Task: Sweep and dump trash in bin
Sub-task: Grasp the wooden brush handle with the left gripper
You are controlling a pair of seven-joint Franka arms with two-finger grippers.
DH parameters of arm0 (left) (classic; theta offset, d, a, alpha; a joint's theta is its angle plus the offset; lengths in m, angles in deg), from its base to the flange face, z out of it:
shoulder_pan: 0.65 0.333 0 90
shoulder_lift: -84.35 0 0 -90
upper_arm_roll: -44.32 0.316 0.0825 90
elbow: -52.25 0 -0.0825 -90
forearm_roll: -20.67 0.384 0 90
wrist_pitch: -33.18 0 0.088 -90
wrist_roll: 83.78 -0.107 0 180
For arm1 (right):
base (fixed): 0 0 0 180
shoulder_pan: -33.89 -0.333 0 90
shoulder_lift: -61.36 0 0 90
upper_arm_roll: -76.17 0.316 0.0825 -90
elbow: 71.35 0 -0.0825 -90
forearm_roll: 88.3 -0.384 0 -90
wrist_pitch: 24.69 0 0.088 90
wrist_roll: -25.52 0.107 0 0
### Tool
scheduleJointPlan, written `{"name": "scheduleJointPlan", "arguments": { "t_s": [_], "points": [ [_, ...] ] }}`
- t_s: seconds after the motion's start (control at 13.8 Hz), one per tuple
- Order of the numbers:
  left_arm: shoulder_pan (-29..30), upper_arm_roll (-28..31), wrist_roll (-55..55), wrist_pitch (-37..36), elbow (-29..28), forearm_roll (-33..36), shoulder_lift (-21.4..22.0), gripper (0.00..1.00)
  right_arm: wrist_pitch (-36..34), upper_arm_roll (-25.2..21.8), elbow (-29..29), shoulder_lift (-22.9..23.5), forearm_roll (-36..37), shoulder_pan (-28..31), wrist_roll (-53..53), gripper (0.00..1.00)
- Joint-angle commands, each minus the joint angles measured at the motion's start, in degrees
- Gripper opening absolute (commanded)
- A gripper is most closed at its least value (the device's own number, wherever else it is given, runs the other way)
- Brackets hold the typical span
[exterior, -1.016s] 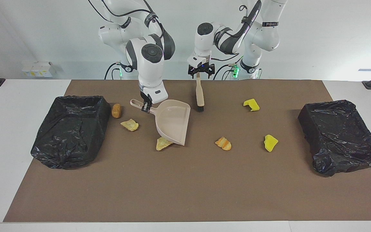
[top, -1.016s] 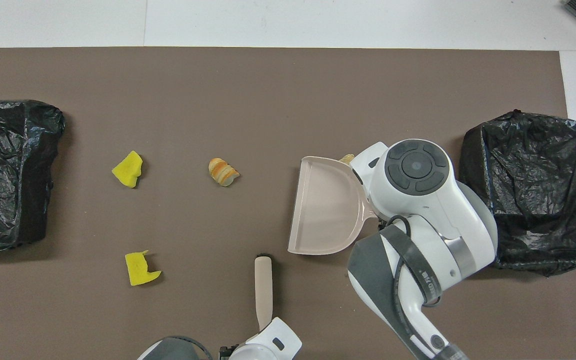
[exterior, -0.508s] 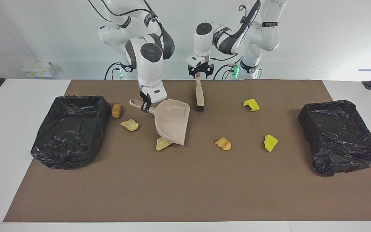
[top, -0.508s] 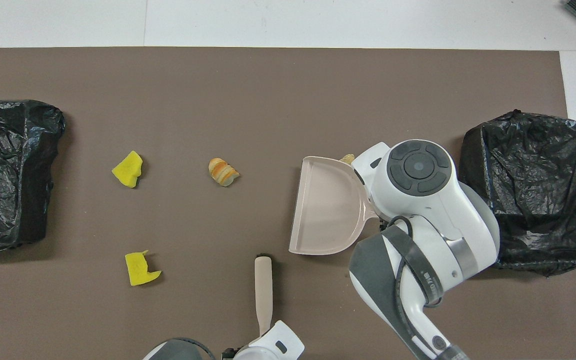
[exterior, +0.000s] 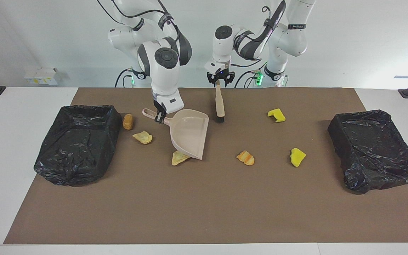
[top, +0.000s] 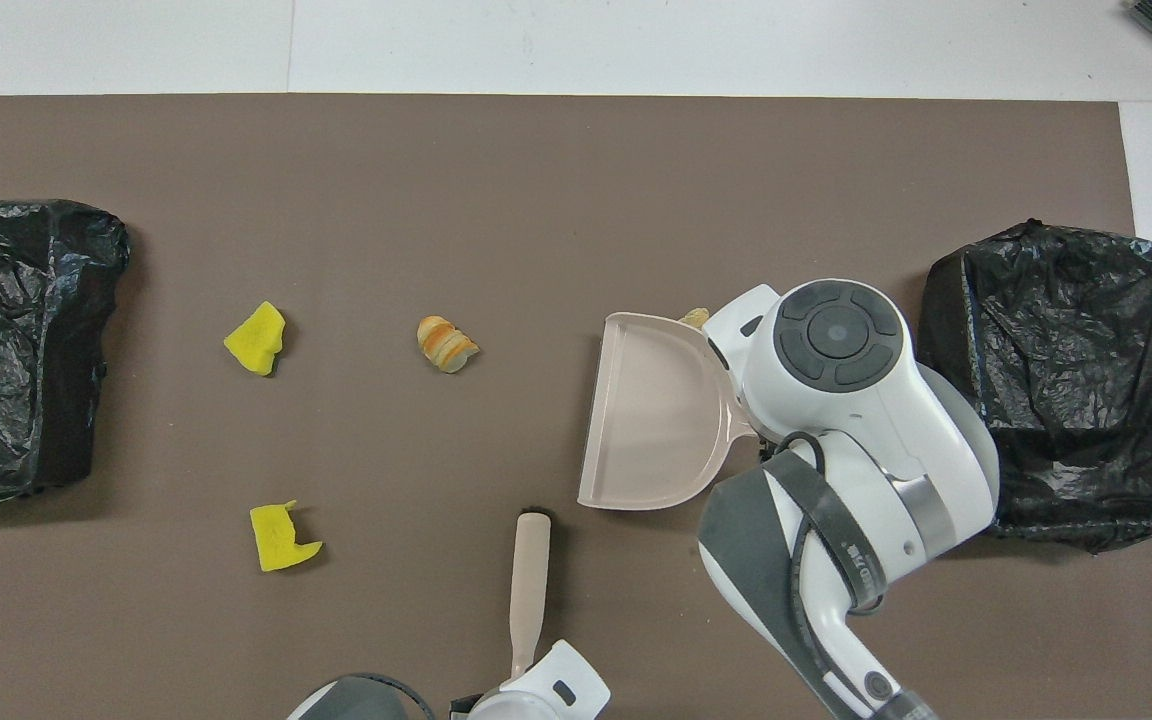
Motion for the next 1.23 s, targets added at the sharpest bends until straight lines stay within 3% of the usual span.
{"name": "scheduleJointPlan", "arguments": {
  "t_s": [0.0, 0.51, 1.16],
  "points": [
    [-1.23, 0.91, -0.37, -0.09, 1.56, -0.78, -1.10, 0.00, 1.04, 0.34, 1.54, -1.66, 0.87, 0.51, -1.25, 0.00],
    [2.71, 1.53, 0.77, -14.84, 6.93, -0.17, 0.99, 0.00, 0.95, 0.43, 1.28, -1.57, -0.01, -0.10, -1.78, 0.00],
    [21.61, 1.44, 0.77, -28.46, 6.41, 6.14, 11.62, 0.00, 5.26, 0.52, 0.83, 1.15, 1.40, -5.73, -2.04, 0.00]
  ]
}}
